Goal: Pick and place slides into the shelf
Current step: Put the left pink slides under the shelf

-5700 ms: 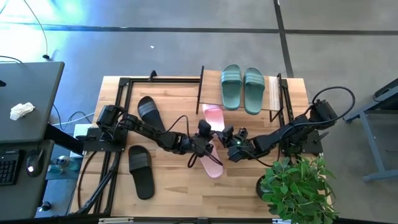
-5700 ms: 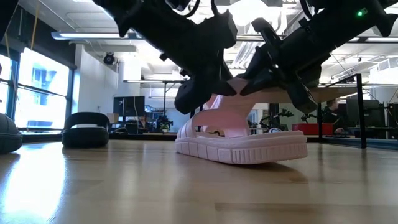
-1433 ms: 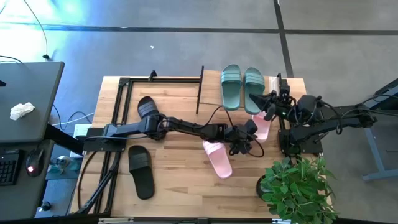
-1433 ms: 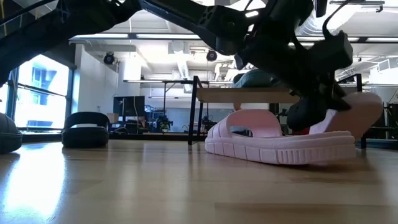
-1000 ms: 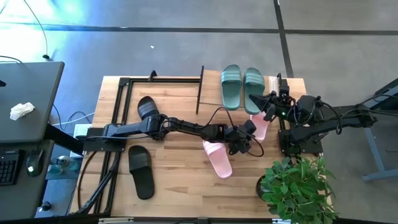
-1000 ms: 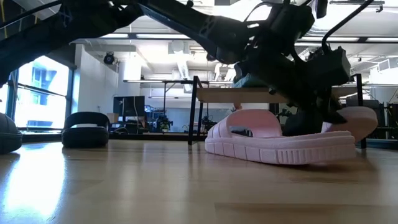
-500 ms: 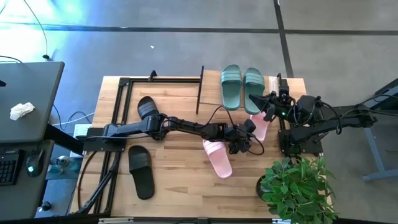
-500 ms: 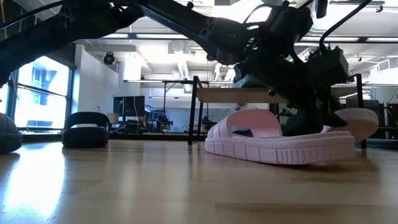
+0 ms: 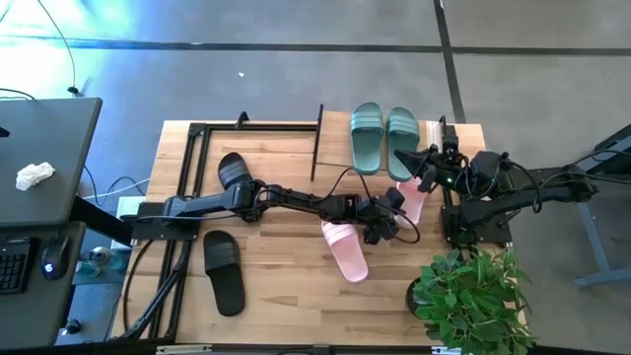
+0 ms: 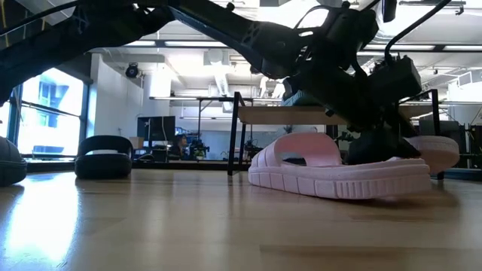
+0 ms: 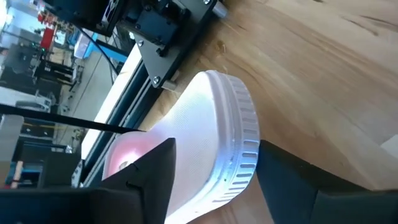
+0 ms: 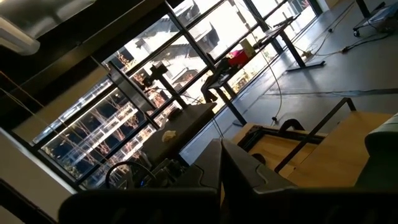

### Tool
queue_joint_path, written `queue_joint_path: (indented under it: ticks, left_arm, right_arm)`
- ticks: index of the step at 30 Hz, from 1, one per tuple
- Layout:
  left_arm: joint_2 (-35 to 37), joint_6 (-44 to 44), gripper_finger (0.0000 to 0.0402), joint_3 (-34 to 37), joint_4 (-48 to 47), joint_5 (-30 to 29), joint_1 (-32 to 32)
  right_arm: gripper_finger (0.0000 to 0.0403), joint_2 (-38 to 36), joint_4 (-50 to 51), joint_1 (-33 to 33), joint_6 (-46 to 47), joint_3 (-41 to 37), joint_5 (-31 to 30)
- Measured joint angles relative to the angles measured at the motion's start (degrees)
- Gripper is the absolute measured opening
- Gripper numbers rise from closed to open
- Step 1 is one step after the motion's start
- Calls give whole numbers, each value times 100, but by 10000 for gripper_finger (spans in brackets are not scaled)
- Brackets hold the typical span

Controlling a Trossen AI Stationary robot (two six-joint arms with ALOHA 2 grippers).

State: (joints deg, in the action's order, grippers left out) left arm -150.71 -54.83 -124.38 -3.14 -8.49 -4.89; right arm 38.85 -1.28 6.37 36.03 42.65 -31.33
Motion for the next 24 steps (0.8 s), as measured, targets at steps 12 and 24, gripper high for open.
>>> queue_joint_path:
  ticks: [12,24]
  left_arm:
    - [0,458,265,0,-235,2,2]
    - [7,422,276,-143,-1356,21,17]
  right_arm:
    - [0,0,0,-2,17,0,8]
    - [0,0,0,-2,15,0,48]
